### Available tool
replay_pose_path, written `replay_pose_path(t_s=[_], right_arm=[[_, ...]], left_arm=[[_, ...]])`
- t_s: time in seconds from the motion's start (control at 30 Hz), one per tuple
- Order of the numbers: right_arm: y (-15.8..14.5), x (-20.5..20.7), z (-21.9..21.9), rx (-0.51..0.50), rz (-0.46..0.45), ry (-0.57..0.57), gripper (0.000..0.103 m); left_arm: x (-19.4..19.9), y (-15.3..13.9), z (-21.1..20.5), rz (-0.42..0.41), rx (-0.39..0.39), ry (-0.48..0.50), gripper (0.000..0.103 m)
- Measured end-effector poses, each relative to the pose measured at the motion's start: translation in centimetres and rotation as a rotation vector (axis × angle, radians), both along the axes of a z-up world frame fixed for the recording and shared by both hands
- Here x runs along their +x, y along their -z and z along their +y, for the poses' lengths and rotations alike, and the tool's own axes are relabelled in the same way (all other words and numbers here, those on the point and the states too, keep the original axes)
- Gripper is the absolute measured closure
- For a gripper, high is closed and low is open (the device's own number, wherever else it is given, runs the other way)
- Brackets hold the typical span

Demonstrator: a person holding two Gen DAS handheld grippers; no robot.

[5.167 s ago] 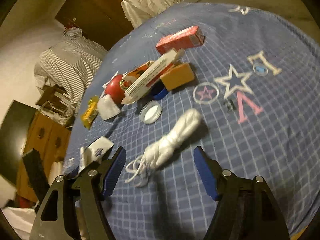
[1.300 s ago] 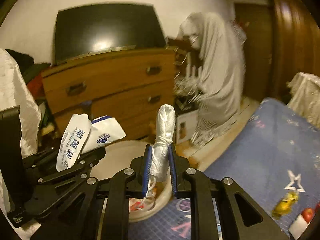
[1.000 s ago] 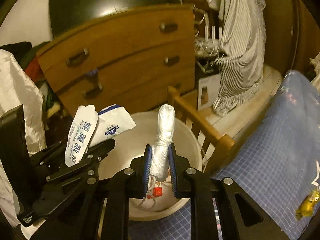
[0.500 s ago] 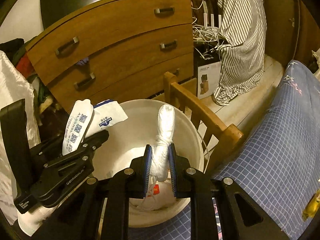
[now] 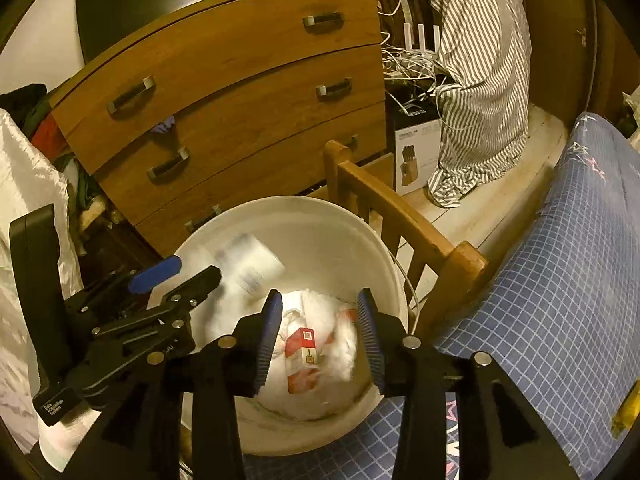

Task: Collect trash
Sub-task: 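Open both tools to drop the wipes and rope into the bucket, then move both tools back over the trash on the bed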

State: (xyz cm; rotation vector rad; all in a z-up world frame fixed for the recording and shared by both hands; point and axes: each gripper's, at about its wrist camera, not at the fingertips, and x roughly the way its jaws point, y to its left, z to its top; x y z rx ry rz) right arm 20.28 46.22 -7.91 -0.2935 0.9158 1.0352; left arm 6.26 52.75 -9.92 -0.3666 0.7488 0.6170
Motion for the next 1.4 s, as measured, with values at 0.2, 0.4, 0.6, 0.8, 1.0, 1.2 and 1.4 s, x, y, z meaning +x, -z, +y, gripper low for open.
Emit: replay_pose_path(t_s=[0.2,0.4,0.6,0.8,1.0,1.2,1.4], right_arm=[[0.0,0.1,-0.6,0.006,0.005,0.006,0.062],[-0.3,-0.1,-1.2,0.014,0.005,0.007,0.062],[-1.0,-0.4,-2.5,0.031,-0.002,0.011,0.062],[-2.8,-1.4,-5.8,0.085,-0.047,0.042,0.054],[-3.9,-3.0,-13.9,0.151,-0.132,0.125,0.048],[-2.2,-3.7,-25.5,0.176,-0.154,0.258,0.047],[1.0,-4.1,-39.6,0.146,-0.143,0.451,0.047]], left_arm=[[-0.2,0.1,0.3,0.001,0.001,-0.009,0.050],[-0.2,-0.1,-0.1,0.002,0.005,-0.004,0.050],[0.0,-0.1,-0.6,0.003,0.006,0.003,0.050],[0.2,-1.1,-2.5,-0.015,0.012,0.033,0.050],[1.3,-2.0,-7.8,-0.044,0.024,0.140,0.050],[4.8,-0.7,-16.1,-0.028,0.004,0.334,0.050],[8.2,1.3,-25.0,0.011,-0.017,0.524,0.050]])
